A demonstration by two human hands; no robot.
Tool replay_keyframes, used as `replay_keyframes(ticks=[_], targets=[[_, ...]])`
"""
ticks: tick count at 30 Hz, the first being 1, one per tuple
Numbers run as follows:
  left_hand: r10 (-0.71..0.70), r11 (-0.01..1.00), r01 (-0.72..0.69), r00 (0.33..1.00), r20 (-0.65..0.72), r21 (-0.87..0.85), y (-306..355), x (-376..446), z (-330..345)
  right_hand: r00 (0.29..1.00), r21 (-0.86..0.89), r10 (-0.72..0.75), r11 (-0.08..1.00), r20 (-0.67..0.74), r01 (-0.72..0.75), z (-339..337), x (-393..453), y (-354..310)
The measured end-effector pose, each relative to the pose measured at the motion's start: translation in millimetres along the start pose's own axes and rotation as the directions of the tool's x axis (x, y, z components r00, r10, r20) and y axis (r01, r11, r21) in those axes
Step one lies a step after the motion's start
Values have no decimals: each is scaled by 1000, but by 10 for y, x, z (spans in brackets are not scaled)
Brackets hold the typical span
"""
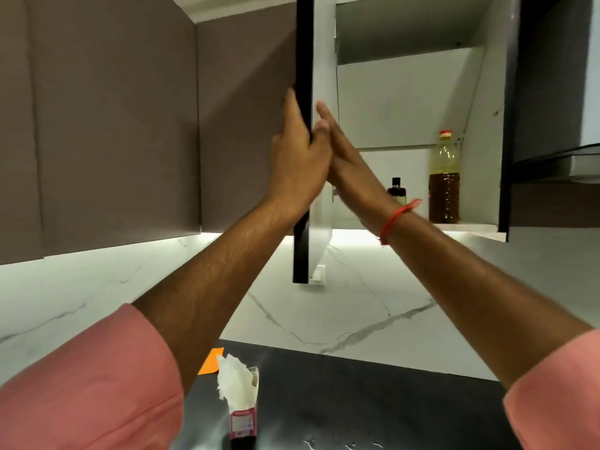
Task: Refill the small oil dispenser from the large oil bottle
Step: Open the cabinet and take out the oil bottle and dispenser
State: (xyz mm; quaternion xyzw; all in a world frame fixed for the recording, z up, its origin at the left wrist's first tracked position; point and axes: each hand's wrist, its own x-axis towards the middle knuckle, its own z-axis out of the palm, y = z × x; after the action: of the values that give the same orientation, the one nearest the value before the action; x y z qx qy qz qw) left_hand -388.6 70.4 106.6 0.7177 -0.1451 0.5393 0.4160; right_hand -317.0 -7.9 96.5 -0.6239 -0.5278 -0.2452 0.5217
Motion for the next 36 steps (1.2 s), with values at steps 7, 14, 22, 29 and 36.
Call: replay_keyframes(ticks=[7,14,22,29,36], targets=[[-37,981,58,993,-111,186,-371,77,-600,999,-183,-26,982,39,33,622,179,-5],[-64,961,103,986,-157,258,-707,151,-983,997,-294,-5,955,80,28,1134,212,94],[-10,952,87,967,-253,293,-703,131,-814,998,-289,-39,956,50,52,1110,198,177],[267,805,-73,931,-249,589,-657,96,-739,994,-314,-95,943,56,108,943,152,285],[419,657,-313,908,13,686,-451,22,-57,998,-288,-59,956,-10,54,406,-22,623]])
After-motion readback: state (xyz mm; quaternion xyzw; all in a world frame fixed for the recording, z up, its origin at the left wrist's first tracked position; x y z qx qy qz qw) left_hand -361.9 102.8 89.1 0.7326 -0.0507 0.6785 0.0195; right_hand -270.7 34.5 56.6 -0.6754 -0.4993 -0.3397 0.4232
